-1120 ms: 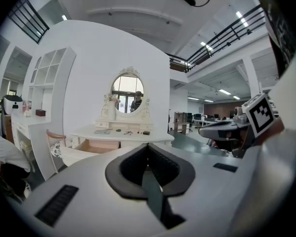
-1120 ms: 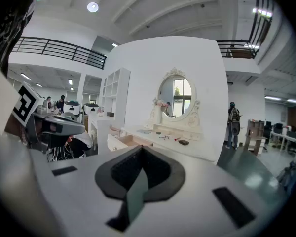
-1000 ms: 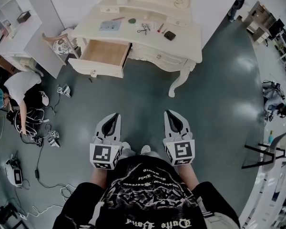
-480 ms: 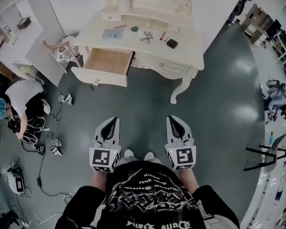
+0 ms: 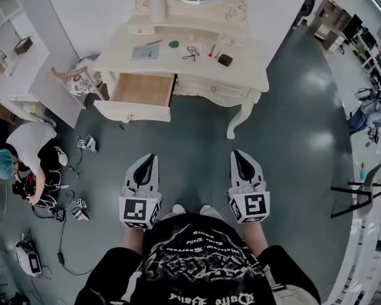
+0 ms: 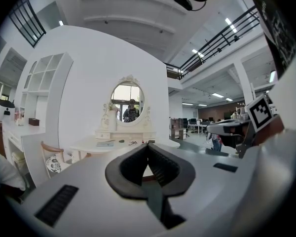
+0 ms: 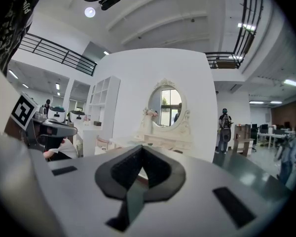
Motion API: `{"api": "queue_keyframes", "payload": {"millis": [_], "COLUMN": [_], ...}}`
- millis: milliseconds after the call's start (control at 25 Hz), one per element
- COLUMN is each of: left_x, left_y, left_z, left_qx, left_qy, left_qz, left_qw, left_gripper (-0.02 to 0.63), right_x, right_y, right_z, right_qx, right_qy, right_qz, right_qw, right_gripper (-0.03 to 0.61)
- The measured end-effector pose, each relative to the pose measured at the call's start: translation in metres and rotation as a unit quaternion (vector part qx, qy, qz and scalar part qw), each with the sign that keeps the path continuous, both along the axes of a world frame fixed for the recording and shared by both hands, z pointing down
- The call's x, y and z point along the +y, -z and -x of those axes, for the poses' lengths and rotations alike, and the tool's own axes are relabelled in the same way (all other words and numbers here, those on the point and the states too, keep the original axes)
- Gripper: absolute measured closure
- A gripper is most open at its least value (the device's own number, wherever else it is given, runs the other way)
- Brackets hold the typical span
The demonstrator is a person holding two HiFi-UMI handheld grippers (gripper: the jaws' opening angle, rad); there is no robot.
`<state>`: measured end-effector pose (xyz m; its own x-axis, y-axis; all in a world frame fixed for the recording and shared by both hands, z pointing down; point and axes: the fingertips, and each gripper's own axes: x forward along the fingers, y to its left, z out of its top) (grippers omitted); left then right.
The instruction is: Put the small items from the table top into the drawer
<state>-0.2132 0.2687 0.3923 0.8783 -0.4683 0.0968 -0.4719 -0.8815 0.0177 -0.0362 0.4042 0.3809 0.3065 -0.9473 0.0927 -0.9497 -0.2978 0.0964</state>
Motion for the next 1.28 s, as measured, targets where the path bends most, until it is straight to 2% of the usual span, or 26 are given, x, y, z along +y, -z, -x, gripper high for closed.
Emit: {"api": "queue_keyframes", "payload": {"millis": [200, 400, 560, 960, 1280], "left_x": [-0.011, -0.018, -0.026, -0.073, -0.114], "left_y": [0.003, 0.003, -0.006, -0.017, -0.003], "left_z": [0.006, 0.007, 0.007, -0.016, -0.079], "left_qx": [0.012, 0.006, 0.004, -0.010, -0.002], "left_qy": [-0.005, -0.005, -0.006, 0.040, 0.061], "left_qz": [0.003, -0.006, 0.015, 0.026, 0.024], "left_qw": [0.9999, 0.9999, 0.9999, 0.9988, 0.9978], "left_gripper": [0.598, 0.598, 0.598, 0.598, 0.598], "right_x": [-0.009, -0.019, -0.030, -0.081, -0.130], "right_y": [-0.001, 0.000, -0.004, -0.022, -0.018], "right_z": [0.010, 0.011, 0.005, -0.040, -0.108], "right_qx": [0.014, 0.012, 0.008, -0.009, -0.009], "right_qy": [0.001, 0.009, 0.017, 0.041, 0.060], "right_qz": [0.012, 0.010, 0.010, 0.024, 0.034], "right_qw": [1.000, 1.000, 1.000, 0.999, 0.998], "right_gripper": [0.568, 0.568, 0.568, 0.568, 0.568]}}
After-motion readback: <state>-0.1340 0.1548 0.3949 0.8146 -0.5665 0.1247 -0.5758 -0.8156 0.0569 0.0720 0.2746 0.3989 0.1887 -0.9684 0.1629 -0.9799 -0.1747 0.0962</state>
